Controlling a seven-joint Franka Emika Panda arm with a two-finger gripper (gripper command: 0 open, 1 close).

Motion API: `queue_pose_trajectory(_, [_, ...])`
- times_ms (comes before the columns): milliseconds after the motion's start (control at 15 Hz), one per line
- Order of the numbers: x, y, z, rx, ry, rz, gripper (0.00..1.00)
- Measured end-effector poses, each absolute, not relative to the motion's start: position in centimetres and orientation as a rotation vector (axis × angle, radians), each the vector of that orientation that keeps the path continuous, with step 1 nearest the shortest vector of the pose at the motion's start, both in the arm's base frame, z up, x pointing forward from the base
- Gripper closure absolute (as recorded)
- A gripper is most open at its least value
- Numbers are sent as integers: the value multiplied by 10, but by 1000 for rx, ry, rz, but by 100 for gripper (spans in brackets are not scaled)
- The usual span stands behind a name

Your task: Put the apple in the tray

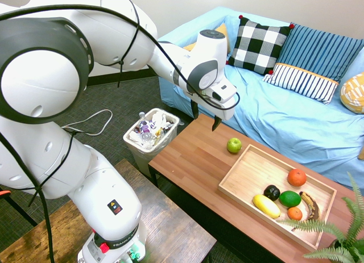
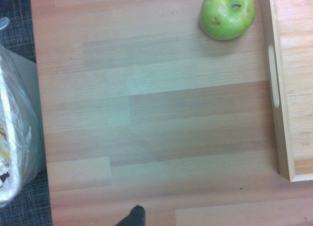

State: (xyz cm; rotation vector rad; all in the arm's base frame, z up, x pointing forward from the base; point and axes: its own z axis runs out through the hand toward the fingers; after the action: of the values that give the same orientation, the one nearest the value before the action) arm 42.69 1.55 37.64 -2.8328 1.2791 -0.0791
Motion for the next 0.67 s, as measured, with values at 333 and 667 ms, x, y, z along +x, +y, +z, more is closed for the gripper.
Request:
queue_pose_trajectory(333, [441,22,376,-2845,1326,-109,0])
queue_pose_trajectory(667, [502,17,354,-2804,1486,-142,0])
